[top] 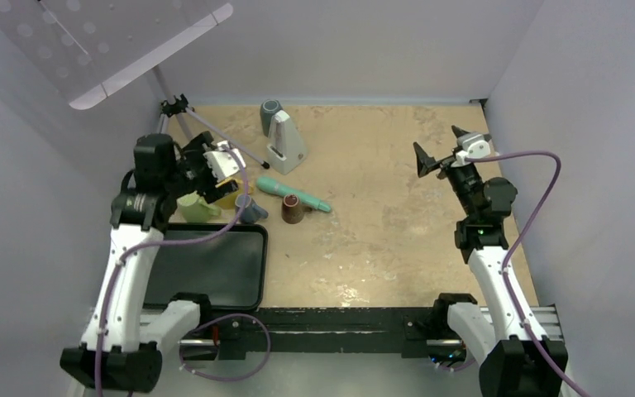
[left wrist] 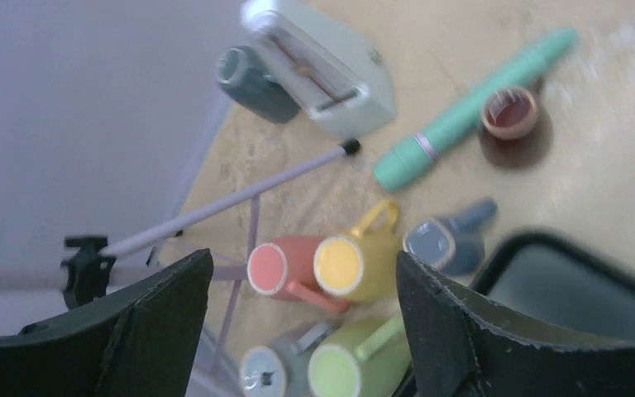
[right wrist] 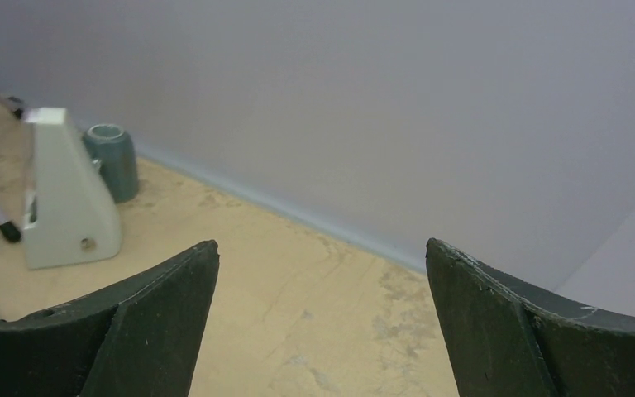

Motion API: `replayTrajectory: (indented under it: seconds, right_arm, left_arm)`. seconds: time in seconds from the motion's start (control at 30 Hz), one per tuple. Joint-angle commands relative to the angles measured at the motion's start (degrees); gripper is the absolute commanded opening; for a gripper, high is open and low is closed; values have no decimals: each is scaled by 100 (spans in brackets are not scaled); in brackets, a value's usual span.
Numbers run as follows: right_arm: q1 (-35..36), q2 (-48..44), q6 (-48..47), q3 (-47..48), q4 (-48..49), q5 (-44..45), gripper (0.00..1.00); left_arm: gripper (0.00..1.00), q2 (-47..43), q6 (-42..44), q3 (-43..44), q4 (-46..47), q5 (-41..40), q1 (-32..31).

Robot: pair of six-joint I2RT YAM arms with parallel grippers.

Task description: Turn the mug right side up

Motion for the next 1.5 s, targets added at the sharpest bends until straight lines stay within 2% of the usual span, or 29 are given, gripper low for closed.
replayTrajectory:
  seconds: [0.0, 0.07, 0.13, 0.27, 0.4, 0.57, 0.7, 0.83, 1.1, 1.27, 1.37, 1.47]
  right_arm:
    - [-3, 13, -274, 335, -923, -1074, 98]
    - [21, -20, -311, 326, -954, -1105, 98]
    - [44, -51, -367, 287, -939, -1095, 98]
    - [73, -16, -464, 264, -979, -995, 98]
    - [83, -14, -537, 105, -999, -768, 98]
    - [78, -143, -514, -219, -949, -350, 99]
    - [85, -216, -286, -477, -689, -49, 99]
    - [84, -164, -86, -698, -372, 363, 99]
    - [84, 508, -95, -1063, 576, 906, 99]
    - [80, 844, -58, -1354, 1464, 1073, 99]
    - [86, 1056, -30, -1421, 1753, 1243, 99]
    - [82, 1206, 4, -1603, 2199, 1457, 99]
  left_arm:
    - [81, 1842, 4127, 1879, -5476, -176, -195]
    - [81, 2784, 4604, 2681, -6100, -1016, -196]
    - [87, 3494, 4802, 3170, -6196, -1653, -242]
    - [86, 4013, 5208, 3029, -4979, -2162, -461]
    - [80, 4335, 5262, 2760, -4826, -2247, -672]
    - [68, 4436, 5274, 2402, -4956, -2440, -664]
    - [68, 4240, 5559, 2206, -5279, -2074, -650]
    - [67, 4184, 5652, 2062, -5203, -1987, -595]
    - [69, 4379, 5630, 1631, -3736, -2566, -517]
    - [67, 4600, 5545, 1464, -3291, -2653, -517]
    - [65, 4611, 5656, 1125, -2975, -3003, -512]
    - [64, 4492, 5861, 778, -2612, -2988, -516]
